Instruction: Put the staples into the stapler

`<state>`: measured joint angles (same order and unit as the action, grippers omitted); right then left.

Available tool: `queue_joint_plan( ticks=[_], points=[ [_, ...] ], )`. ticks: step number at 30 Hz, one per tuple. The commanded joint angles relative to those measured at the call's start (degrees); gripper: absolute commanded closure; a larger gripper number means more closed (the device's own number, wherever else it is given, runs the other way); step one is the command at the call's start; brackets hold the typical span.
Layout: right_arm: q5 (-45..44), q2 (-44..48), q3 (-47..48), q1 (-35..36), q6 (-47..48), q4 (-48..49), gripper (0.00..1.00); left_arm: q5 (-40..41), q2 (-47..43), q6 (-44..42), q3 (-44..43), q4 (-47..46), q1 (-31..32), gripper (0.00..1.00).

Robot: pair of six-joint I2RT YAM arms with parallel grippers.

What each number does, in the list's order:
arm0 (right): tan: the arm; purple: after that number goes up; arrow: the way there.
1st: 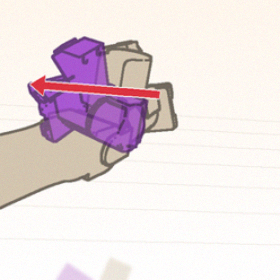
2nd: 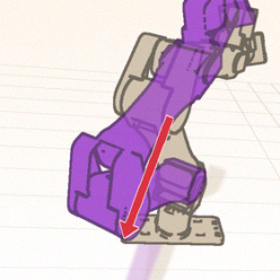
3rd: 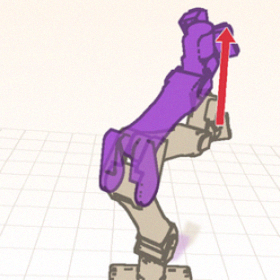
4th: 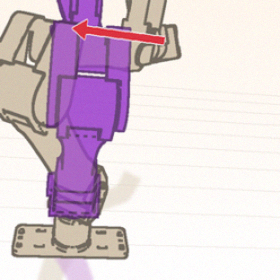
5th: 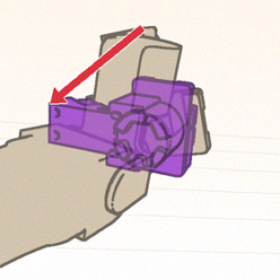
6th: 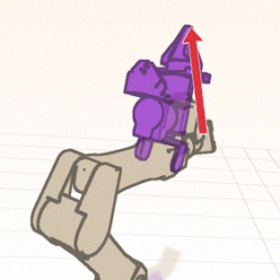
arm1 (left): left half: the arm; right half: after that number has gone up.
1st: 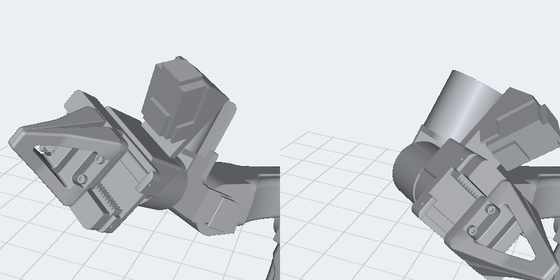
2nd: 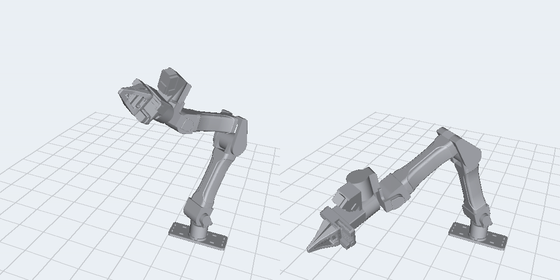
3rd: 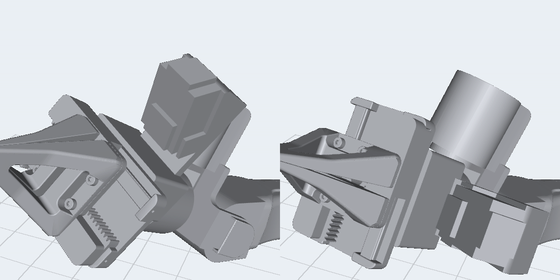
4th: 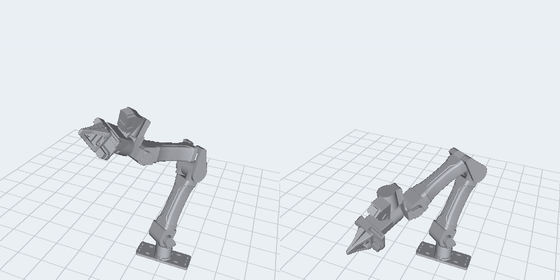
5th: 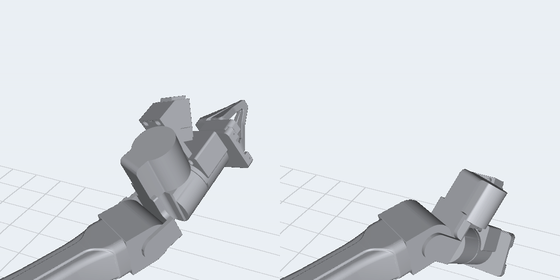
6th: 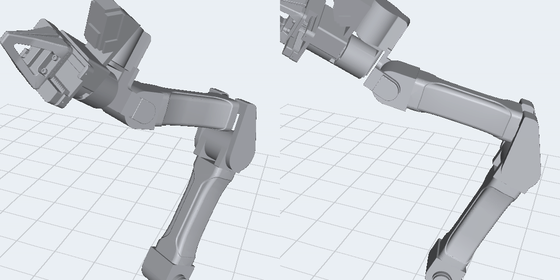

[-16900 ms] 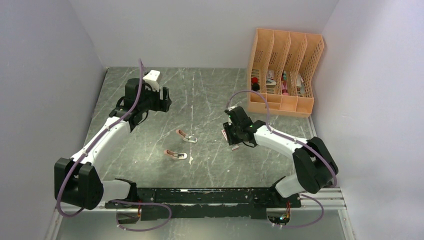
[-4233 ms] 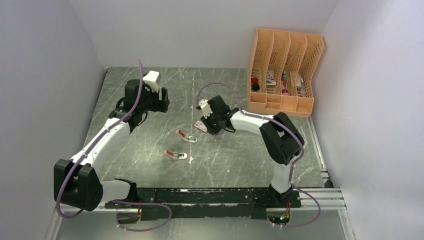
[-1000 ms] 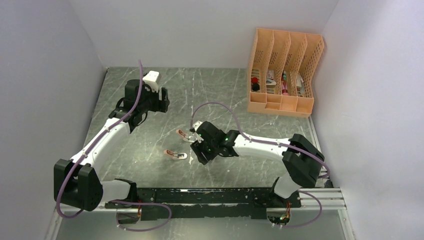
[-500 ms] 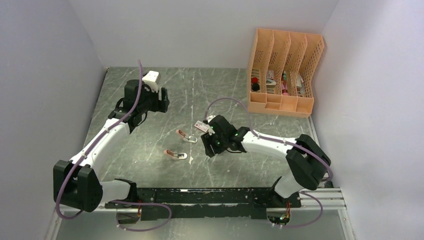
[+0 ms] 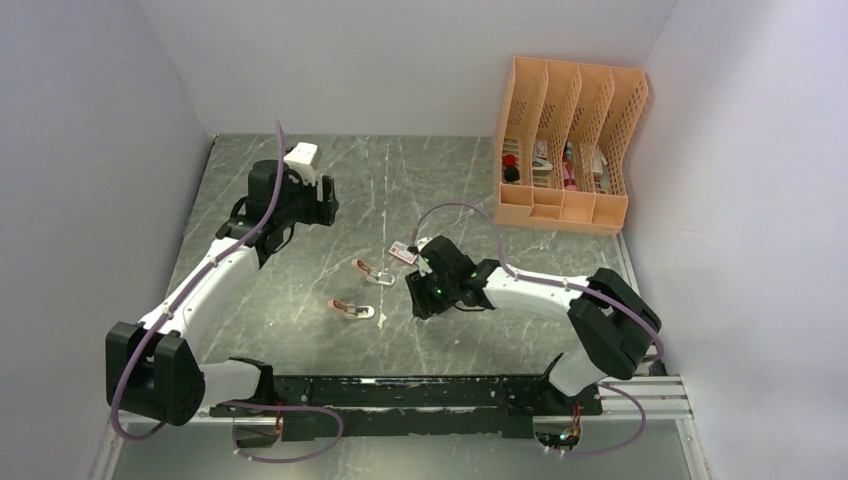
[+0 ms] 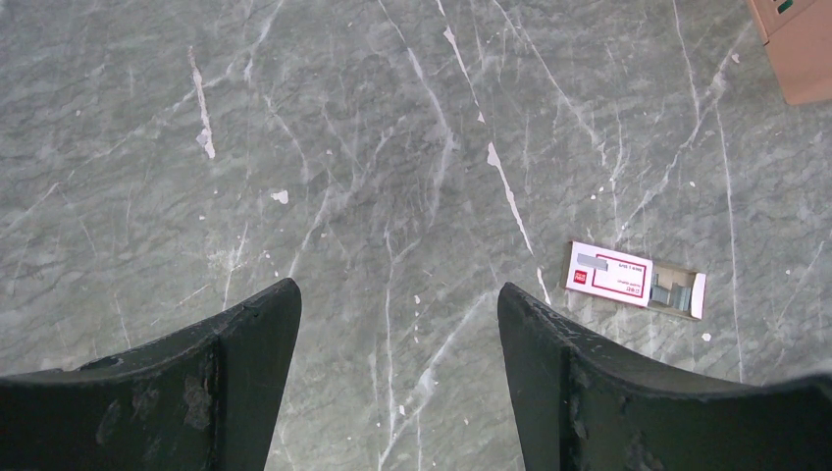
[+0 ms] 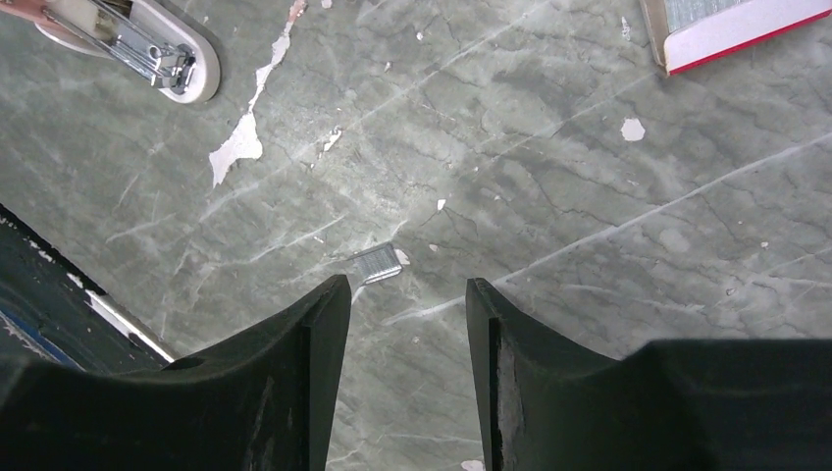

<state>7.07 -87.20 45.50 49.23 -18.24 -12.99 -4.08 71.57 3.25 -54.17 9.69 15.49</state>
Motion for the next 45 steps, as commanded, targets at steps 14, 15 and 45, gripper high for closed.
queue_joint_plan(
  ticks=[14, 15, 45],
  points=[
    [1.2, -3.7, -0.3, 0.1, 0.4, 0.4, 0.5, 0.2, -0.1, -0.2, -0.1, -0.2, 0.2, 0.22],
    [1.1, -3.6, -0.3, 0.1, 0.5, 0.2, 0.51, 0.1, -0.1, -0.2, -0.1, -0.2, 0.2, 0.22],
    [-4.4, -6.1, 1.0, 1.6, 3.5, -6.6, 0.61, 0.2, -0.5, -0.2, 0.0, -0.1, 0.2, 0.22]
  ],
)
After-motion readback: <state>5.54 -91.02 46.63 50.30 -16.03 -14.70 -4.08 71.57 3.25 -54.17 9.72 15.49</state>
